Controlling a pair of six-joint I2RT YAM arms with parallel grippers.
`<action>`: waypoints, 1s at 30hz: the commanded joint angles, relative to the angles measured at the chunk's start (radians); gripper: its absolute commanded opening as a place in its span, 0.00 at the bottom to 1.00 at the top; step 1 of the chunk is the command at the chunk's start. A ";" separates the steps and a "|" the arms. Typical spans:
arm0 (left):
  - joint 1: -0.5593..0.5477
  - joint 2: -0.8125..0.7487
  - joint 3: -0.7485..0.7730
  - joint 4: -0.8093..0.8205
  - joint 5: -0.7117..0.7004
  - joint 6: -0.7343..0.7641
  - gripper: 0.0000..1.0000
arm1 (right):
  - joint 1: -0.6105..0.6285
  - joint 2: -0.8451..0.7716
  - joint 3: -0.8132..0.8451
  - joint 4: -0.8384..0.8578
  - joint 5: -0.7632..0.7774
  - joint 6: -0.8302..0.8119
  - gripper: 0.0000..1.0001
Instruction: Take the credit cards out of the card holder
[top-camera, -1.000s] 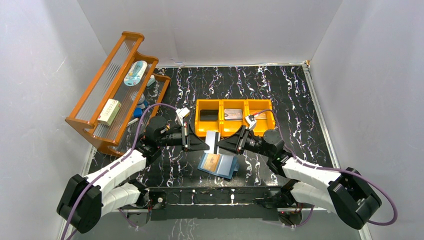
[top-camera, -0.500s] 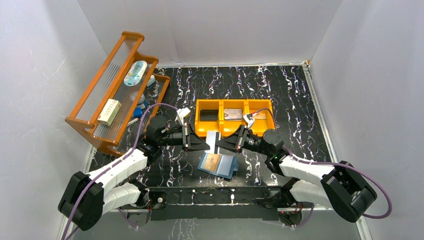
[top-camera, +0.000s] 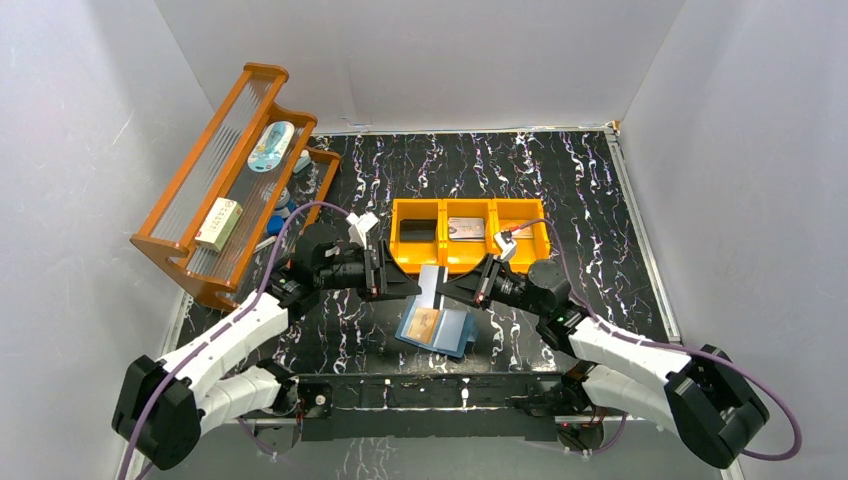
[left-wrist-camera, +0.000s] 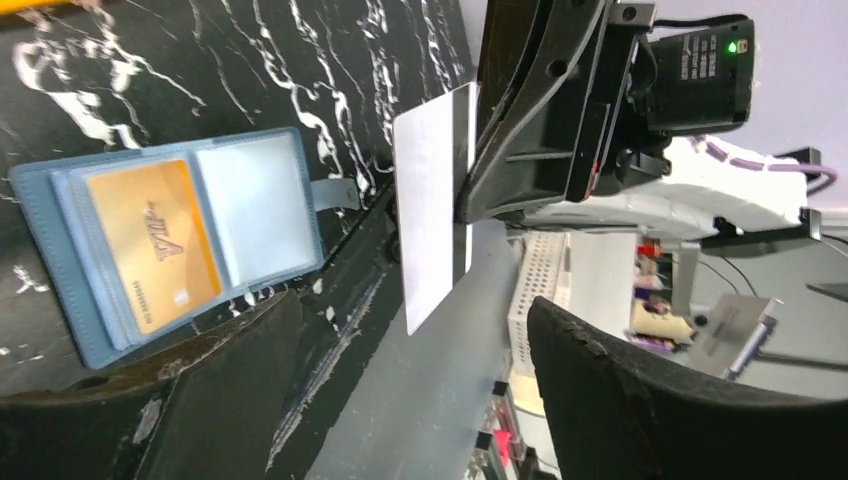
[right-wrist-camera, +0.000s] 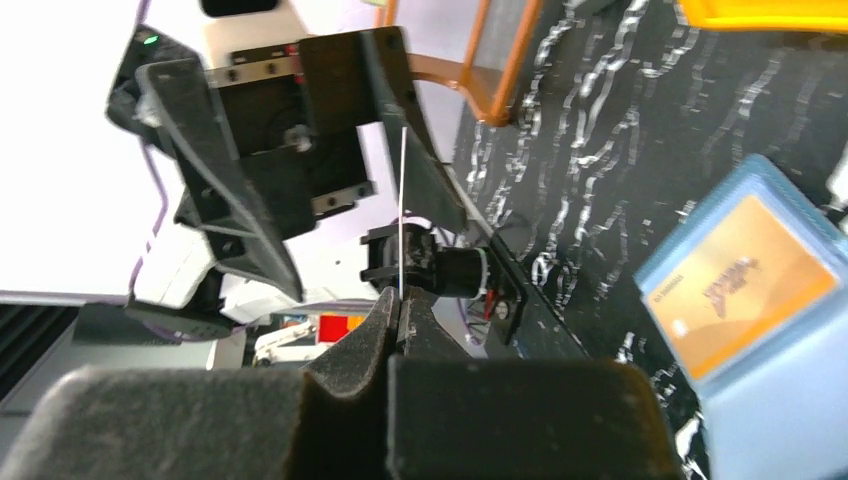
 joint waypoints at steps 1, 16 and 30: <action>-0.001 -0.066 0.080 -0.286 -0.153 0.159 0.85 | -0.001 -0.073 0.060 -0.257 0.099 -0.114 0.00; 0.000 -0.193 0.228 -0.727 -0.821 0.417 0.98 | -0.009 -0.052 0.473 -0.980 0.505 -0.577 0.00; 0.001 -0.299 0.089 -0.609 -1.009 0.521 0.98 | -0.008 0.158 0.760 -1.077 0.624 -1.095 0.00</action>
